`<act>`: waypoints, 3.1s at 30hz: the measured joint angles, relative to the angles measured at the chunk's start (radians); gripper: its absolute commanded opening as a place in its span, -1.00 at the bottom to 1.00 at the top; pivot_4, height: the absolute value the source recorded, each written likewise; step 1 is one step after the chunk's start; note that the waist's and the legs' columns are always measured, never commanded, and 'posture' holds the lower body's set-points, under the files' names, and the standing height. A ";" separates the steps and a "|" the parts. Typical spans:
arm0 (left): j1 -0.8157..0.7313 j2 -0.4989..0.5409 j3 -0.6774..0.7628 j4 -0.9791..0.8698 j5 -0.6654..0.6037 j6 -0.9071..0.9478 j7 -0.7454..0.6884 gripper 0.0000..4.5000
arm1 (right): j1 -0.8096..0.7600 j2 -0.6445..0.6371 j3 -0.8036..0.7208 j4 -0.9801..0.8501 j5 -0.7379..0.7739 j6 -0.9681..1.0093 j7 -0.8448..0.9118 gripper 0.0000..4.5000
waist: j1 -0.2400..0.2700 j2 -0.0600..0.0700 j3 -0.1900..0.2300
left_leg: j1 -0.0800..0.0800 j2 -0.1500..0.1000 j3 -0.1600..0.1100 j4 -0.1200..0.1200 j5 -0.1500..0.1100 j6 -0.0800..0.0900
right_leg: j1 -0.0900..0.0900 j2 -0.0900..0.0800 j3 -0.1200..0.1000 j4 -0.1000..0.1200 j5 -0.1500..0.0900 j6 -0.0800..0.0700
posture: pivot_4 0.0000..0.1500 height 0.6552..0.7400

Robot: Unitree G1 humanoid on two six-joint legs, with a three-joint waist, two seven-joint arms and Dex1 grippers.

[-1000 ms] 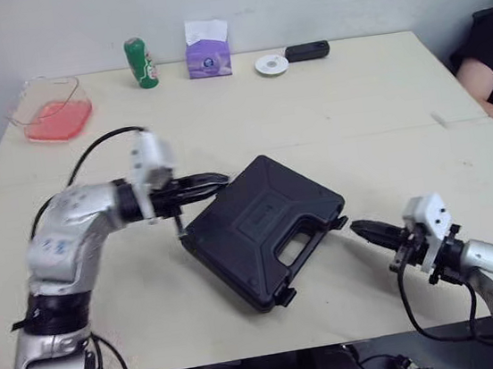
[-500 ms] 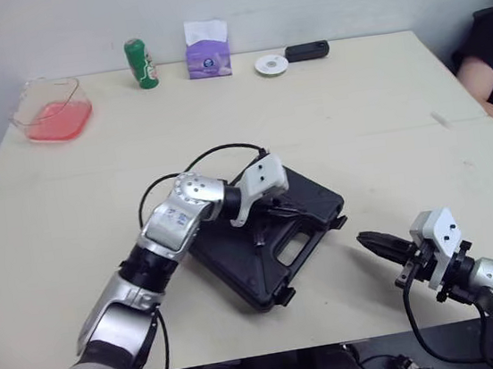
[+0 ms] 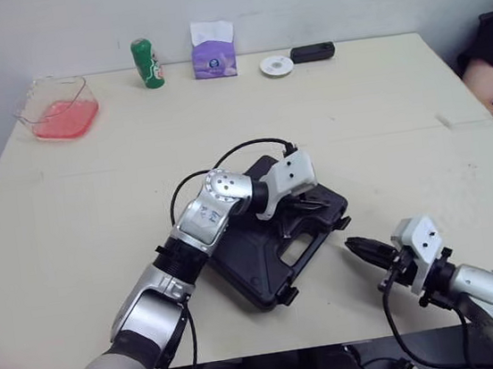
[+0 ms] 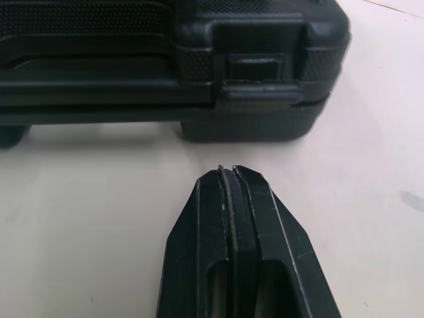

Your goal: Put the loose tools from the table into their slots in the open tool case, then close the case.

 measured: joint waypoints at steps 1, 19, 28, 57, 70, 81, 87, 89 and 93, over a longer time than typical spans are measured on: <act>0.002 -0.005 -0.005 0.002 0.015 0.000 0.016 -0.99 | -0.013 0.000 0.005 0.016 -0.005 0.000 0.000 -1.00 | 0.000 -0.001 -0.002 | 0.002 0.000 -0.001 0.000 0.000 0.000 | 0.003 0.000 -0.001 -0.001 0.000 0.000 | 1.00 1.00; 0.043 0.004 -0.015 -0.033 0.050 0.029 0.058 -0.99 | -0.187 -0.005 0.063 0.087 -0.028 0.015 0.021 -1.00 | -0.024 0.000 -0.009 | 0.019 0.008 -0.002 -0.002 -0.004 0.001 | 0.022 0.000 -0.004 -0.008 0.000 0.000 | 1.00 1.00; 0.050 0.007 -0.001 -0.031 0.050 0.038 0.067 -0.99 | -0.250 0.013 0.092 0.118 -0.030 0.049 0.028 -1.00 | -0.041 -0.002 -0.011 | 0.020 0.009 -0.002 -0.002 -0.004 0.001 | 0.022 0.000 -0.004 -0.007 0.000 -0.001 | 1.00 1.00; 0.402 0.383 0.294 -0.591 -0.248 0.101 -0.172 -0.99 | 0.010 -0.132 0.129 -0.128 0.079 0.023 0.250 -1.00 | -0.026 0.002 -0.003 | 0.011 0.009 0.000 -0.004 -0.004 0.000 | 0.012 -0.001 -0.002 -0.007 0.000 -0.001 | 1.00 1.00; 0.562 0.501 0.245 -0.778 -0.243 0.101 -0.168 -0.99 | 0.014 -0.125 0.320 -0.180 0.010 0.028 0.235 -1.00 | -0.022 0.002 -0.003 | 0.010 0.008 0.000 -0.004 -0.007 0.000 | 0.012 -0.002 -0.003 -0.009 0.000 -0.001 | 1.00 1.00; 0.570 0.543 0.169 -0.779 -0.160 0.080 -0.091 -0.99 | -0.094 -0.076 0.390 -0.137 -0.011 0.030 0.218 -1.00 | -0.024 0.003 -0.005 | 0.013 0.008 0.000 -0.005 -0.007 0.000 | 0.014 -0.002 -0.002 -0.009 -0.001 -0.001 | 1.00 1.00; 0.584 0.536 0.167 -0.780 -0.159 0.073 -0.059 -0.99 | -0.114 -0.074 0.390 -0.130 -0.008 0.029 0.225 -1.00 | -0.022 0.004 -0.006 | 0.014 0.009 0.000 -0.005 -0.008 0.001 | 0.015 -0.002 -0.002 -0.009 -0.001 -0.002 | 1.00 1.00; 0.584 0.536 0.164 -0.776 -0.159 0.066 -0.058 -0.99 | -0.129 -0.069 0.392 -0.130 -0.003 0.031 0.231 -1.00 | -0.022 0.004 -0.006 | 0.014 0.009 0.000 -0.005 -0.008 0.002 | 0.015 -0.003 -0.002 -0.009 -0.001 -0.002 | 1.00 1.00; 0.586 0.536 0.164 -0.772 -0.159 0.056 -0.056 -0.99 | -0.164 -0.056 0.400 -0.130 0.013 0.070 0.239 -1.00 | -0.023 0.004 -0.006 | 0.014 0.009 0.000 -0.005 -0.008 0.002 | 0.015 -0.003 -0.002 -0.008 -0.001 -0.002 | 1.00 1.00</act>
